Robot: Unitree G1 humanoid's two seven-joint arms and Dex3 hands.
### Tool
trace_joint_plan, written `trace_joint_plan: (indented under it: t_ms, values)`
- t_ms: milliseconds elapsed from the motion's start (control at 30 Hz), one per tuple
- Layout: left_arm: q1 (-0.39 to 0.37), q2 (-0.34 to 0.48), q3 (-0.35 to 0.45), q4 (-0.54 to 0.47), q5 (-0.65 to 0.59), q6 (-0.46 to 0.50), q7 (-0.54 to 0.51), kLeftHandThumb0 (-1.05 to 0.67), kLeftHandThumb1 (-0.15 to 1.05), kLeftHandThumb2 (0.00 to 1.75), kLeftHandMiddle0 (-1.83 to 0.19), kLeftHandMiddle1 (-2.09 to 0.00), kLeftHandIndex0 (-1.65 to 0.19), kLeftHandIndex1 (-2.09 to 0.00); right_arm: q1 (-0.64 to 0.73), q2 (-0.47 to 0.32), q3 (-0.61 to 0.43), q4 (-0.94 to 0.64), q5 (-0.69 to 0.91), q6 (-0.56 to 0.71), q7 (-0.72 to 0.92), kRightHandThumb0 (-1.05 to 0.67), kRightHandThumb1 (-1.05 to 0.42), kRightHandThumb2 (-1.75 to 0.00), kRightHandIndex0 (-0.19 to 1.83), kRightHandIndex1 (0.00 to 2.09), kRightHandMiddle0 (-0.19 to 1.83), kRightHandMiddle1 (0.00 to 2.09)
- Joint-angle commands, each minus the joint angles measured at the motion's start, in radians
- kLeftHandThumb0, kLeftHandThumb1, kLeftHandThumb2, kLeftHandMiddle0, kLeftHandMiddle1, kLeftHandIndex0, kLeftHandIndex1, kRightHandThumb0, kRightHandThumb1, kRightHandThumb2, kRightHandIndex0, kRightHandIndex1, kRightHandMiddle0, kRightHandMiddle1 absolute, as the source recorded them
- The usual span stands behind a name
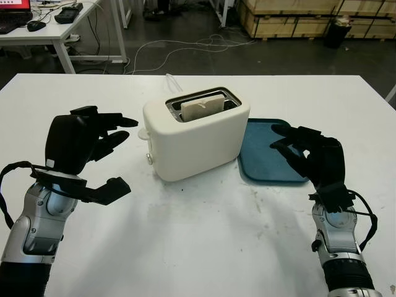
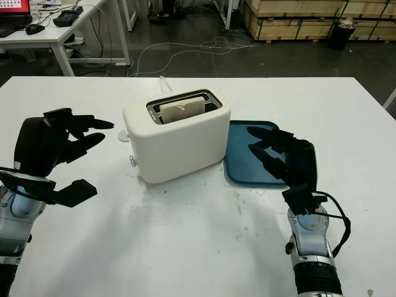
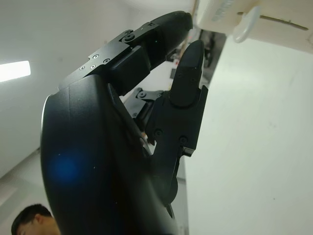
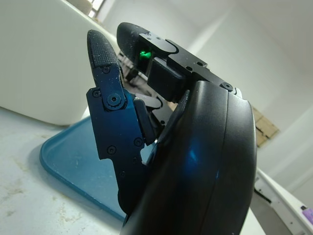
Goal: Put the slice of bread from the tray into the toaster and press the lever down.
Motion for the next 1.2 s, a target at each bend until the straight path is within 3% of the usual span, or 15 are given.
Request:
trace_joint_plan:
  t_ms: [0, 300, 800, 1167]
  values:
    - [-0.025, 0.014, -0.016, 0.016, 0.014, 0.005, -0.012, -0.34, 0.92, 0.08, -0.89, -1.46, -1.13, -0.16, -0.008, -0.004, -0.007, 0.009, -0.004, -0.012, -0.004, -0.49, -0.92, -0.02, 0.88, 0.96, 1.1, 0.0]
    - [-0.074, 0.035, -0.048, 0.108, 0.05, -0.003, -0.001, -0.33, 0.92, 0.04, -0.89, -1.55, -1.15, -0.16, -0.006, -0.002, -0.001, 0.008, -0.005, 0.007, 0.002, -0.48, -0.92, -0.02, 0.89, 0.94, 1.1, 0.0]
    - [-0.163, 0.083, -0.099, 0.269, 0.079, -0.028, 0.031, -0.33, 0.92, 0.08, -0.88, -1.46, -1.14, -0.16, 0.005, -0.001, 0.006, 0.001, -0.015, 0.001, 0.01, -0.51, -0.92, -0.04, 0.89, 0.96, 1.11, 0.0]
    - [-0.206, 0.102, -0.134, 0.314, 0.078, -0.07, 0.041, -0.35, 0.92, 0.07, -0.91, -1.48, -1.16, -0.18, 0.006, -0.003, 0.003, 0.004, -0.001, -0.001, 0.036, -0.51, -0.92, -0.03, 0.87, 0.97, 1.11, 0.0]
